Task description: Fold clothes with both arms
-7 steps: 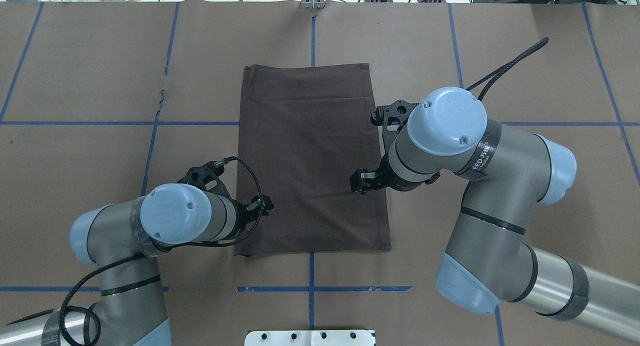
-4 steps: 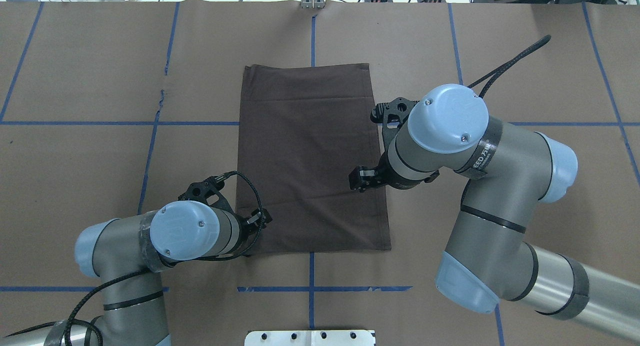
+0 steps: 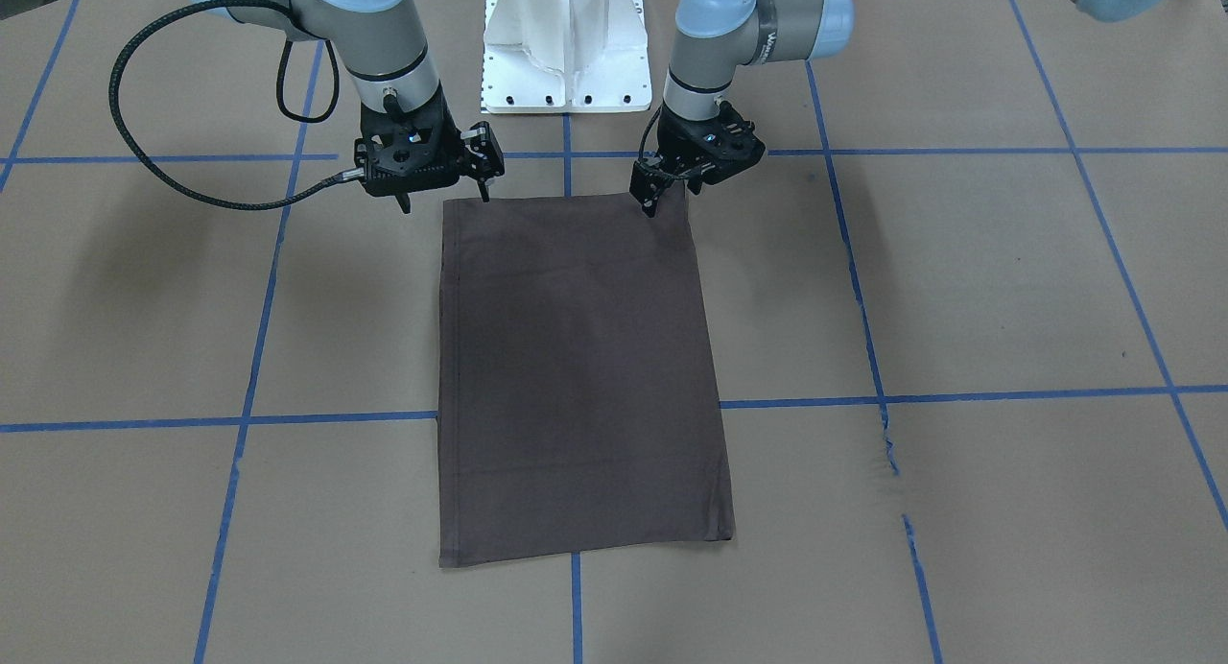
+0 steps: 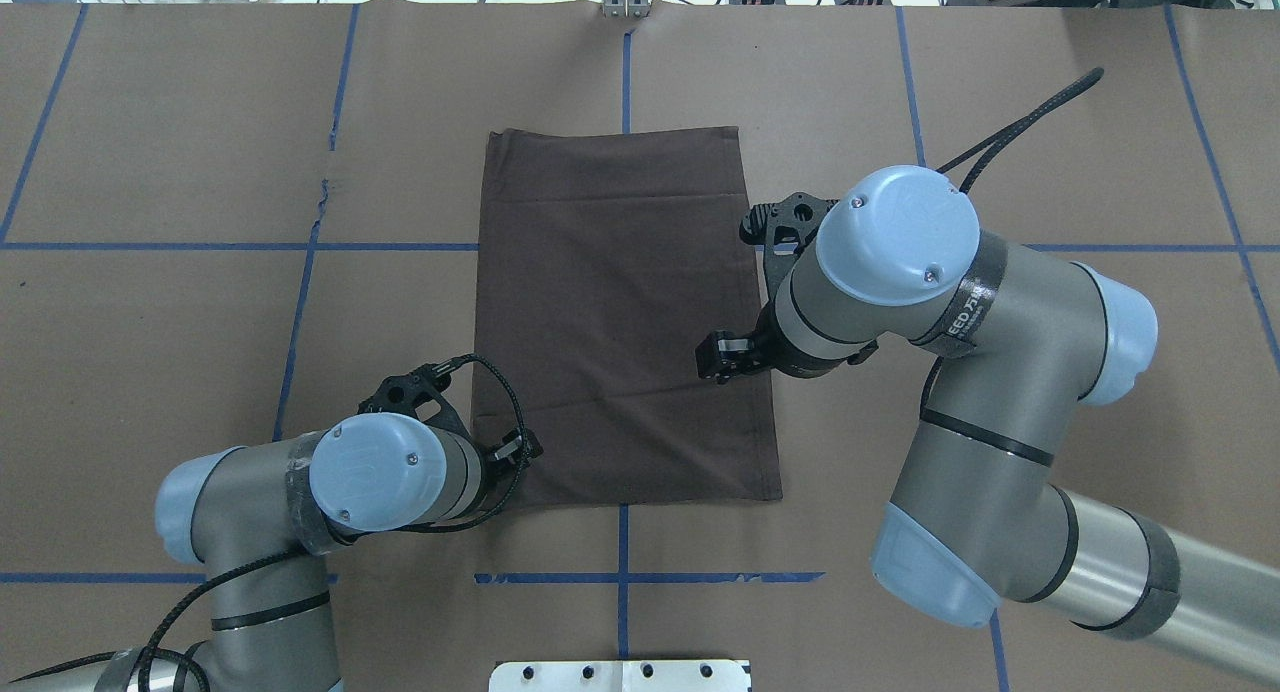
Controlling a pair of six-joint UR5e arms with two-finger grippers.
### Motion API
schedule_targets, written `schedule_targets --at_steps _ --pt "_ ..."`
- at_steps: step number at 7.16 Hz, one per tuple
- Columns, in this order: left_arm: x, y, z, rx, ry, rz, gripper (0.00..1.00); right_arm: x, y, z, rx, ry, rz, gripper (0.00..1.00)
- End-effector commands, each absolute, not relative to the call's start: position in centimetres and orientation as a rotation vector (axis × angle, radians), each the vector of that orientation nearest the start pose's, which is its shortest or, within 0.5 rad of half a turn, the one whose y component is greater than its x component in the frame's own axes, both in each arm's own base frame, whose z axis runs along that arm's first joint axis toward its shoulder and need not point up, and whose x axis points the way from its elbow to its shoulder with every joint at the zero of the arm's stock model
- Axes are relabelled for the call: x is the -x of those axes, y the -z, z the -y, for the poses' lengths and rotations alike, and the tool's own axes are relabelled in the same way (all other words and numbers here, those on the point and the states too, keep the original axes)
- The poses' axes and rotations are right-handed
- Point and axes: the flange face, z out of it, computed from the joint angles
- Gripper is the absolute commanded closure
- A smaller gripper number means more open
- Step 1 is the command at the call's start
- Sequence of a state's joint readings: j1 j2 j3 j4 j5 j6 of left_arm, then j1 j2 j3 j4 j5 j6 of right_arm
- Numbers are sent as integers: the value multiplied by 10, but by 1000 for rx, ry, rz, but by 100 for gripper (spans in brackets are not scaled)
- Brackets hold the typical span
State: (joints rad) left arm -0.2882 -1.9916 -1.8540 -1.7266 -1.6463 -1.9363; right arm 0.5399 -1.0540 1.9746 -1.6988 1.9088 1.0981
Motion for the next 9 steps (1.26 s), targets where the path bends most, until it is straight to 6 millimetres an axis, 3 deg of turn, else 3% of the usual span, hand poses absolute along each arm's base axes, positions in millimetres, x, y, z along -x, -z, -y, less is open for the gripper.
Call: schedule_targets --at_steps 1,2,3,4,6,9 --pt "-556 -286 292 111 578 -863 27 444 -211 386 -107 71 851 0" --pt "-556 -288 292 114 586 -860 49 443 -210 385 -106 72 853 0" --pt "-556 -289 292 113 583 -858 80 441 -208 383 -104 74 861 0" --pt "-552 -284 293 103 573 -874 100 438 -207 383 -100 74 868 0" --pt "-551 -279 291 100 551 -883 100 437 -207 383 -98 75 870 0" --pt "-533 -256 289 51 442 -939 100 441 -213 378 -48 -6 864 0"
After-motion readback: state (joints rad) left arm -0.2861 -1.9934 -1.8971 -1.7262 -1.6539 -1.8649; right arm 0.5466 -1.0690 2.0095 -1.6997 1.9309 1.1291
